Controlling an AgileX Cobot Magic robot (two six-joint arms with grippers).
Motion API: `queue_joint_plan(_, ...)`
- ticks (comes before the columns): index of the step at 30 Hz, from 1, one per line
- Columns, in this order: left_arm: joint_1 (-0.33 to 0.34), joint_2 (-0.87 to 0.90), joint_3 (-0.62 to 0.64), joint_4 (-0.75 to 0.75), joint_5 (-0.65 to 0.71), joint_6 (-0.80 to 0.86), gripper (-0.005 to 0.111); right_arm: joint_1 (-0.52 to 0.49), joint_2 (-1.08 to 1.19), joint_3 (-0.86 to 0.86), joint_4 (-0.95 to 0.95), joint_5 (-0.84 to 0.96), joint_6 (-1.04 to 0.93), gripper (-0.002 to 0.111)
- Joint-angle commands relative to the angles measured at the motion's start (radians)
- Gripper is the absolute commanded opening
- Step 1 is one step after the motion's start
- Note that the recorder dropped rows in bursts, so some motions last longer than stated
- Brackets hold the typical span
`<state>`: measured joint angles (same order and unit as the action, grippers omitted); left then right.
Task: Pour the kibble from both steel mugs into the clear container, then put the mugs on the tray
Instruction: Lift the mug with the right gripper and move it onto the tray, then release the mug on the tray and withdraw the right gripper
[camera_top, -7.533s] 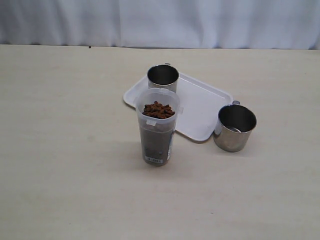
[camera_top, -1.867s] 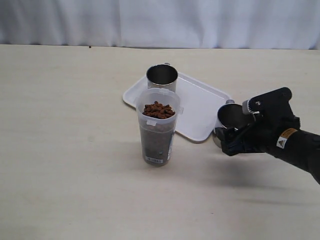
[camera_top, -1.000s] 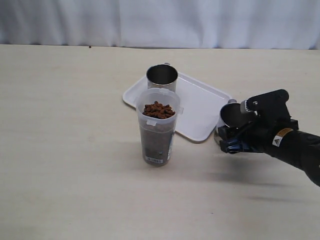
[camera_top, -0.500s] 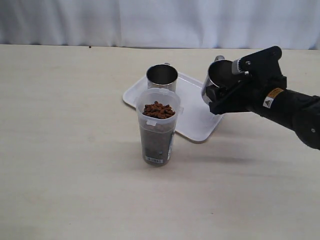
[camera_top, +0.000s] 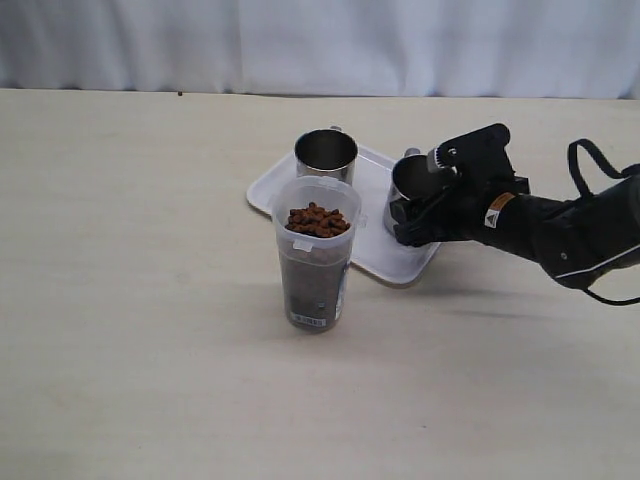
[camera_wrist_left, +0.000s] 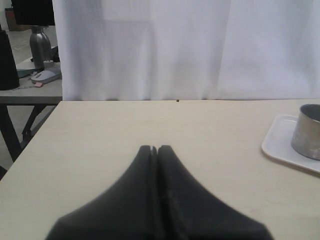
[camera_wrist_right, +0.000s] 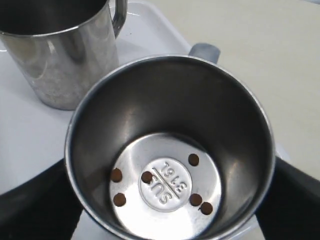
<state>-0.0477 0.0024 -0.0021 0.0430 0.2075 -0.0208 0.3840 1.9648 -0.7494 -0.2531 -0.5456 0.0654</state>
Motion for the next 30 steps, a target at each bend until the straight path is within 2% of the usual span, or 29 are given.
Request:
queue_joint_plan(1, -0.007, -0.002, 0.002, 0.0, -0.011, 0.0, 0.0, 0.002, -0.003, -0.005, -0.006, -0.006, 0.003, 0.07)
queue_joint_plan(4, -0.007, -0.002, 0.002, 0.0, -0.011, 0.0, 0.0, 0.002, -0.062, -0.005, -0.006, 0.052, 0.025, 0.086)
queue_joint_plan(9, -0.007, -0.002, 0.002, 0.0, -0.011, 0.0, 0.0, 0.002, -0.232, -0.005, -0.006, 0.297, 0.076, 0.087)
queue_joint_plan(10, -0.007, -0.002, 0.002, 0.0, -0.011, 0.0, 0.0, 0.002, -0.302, 0.006, -0.004, 0.376, 0.081, 0.085)
queue_joint_plan(12, -0.007, -0.002, 0.002, 0.0, -0.011, 0.0, 0.0, 0.002, -0.372, 0.048, 0.0, 0.396, 0.081, 0.073)
queue_joint_plan(15, -0.007, -0.002, 0.002, 0.0, -0.011, 0.0, 0.0, 0.002, -0.511, 0.162, 0.013, 0.328, 0.081, 0.045)
queue_joint_plan(17, -0.007, -0.002, 0.002, 0.0, -0.011, 0.0, 0.0, 0.002, -0.603, 0.241, 0.029, 0.281, 0.081, 0.031)
queue_joint_plan(20, -0.007, -0.002, 0.002, 0.0, -0.011, 0.0, 0.0, 0.002, -0.813, 0.447, 0.035, 0.174, 0.081, 0.007)
queue_joint_plan(23, -0.007, -0.002, 0.002, 0.0, -0.011, 0.0, 0.0, 0.002, -0.998, 0.594, 0.035, 0.17, 0.081, 0.005)
queue_joint_plan(30, -0.007, -0.002, 0.002, 0.0, -0.011, 0.0, 0.0, 0.002, -1.286, 0.737, 0.036, 0.18, 0.088, 0.005)
